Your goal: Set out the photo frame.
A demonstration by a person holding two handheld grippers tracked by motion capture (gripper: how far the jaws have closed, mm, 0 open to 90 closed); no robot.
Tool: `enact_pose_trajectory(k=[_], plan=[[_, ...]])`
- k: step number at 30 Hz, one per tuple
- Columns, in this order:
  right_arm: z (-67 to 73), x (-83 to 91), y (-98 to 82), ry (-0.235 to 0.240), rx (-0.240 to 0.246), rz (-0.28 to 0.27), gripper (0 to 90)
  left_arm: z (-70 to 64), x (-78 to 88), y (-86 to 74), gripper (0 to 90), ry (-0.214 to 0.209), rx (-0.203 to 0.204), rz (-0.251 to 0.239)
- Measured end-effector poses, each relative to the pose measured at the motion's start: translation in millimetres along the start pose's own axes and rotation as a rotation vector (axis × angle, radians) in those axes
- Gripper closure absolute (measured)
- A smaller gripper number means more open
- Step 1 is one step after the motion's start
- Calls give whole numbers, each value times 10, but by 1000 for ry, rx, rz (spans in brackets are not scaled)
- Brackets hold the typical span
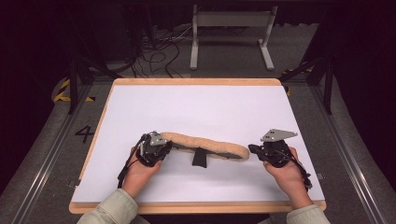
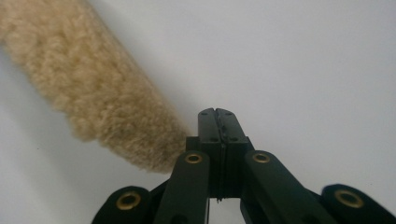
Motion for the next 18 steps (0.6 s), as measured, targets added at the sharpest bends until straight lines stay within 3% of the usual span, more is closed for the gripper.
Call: enact_pose_trajectory(k=[6, 12, 15, 18], plan=[[9, -16, -8, 3, 3, 6, 900, 37, -46, 74, 900, 33, -6, -8], [23, -21, -10, 8, 8, 9, 900, 112, -121, 127, 900, 9, 43, -31], [33, -32, -15, 12, 12, 14, 900, 106, -108, 130, 900, 17, 41, -31], [51, -37, -22, 20, 15, 21, 900, 88, -37, 129, 900, -1, 47, -44]])
Point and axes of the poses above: each handheld gripper's, and its own axes: x roughly backward along the jaws, y roughly out of its top, z roughly to its left, the point moved 2 cm from there along -x, roughly forward along the jaws, and after that the axes turned 2 degrees about z, right-handed, at the moved point
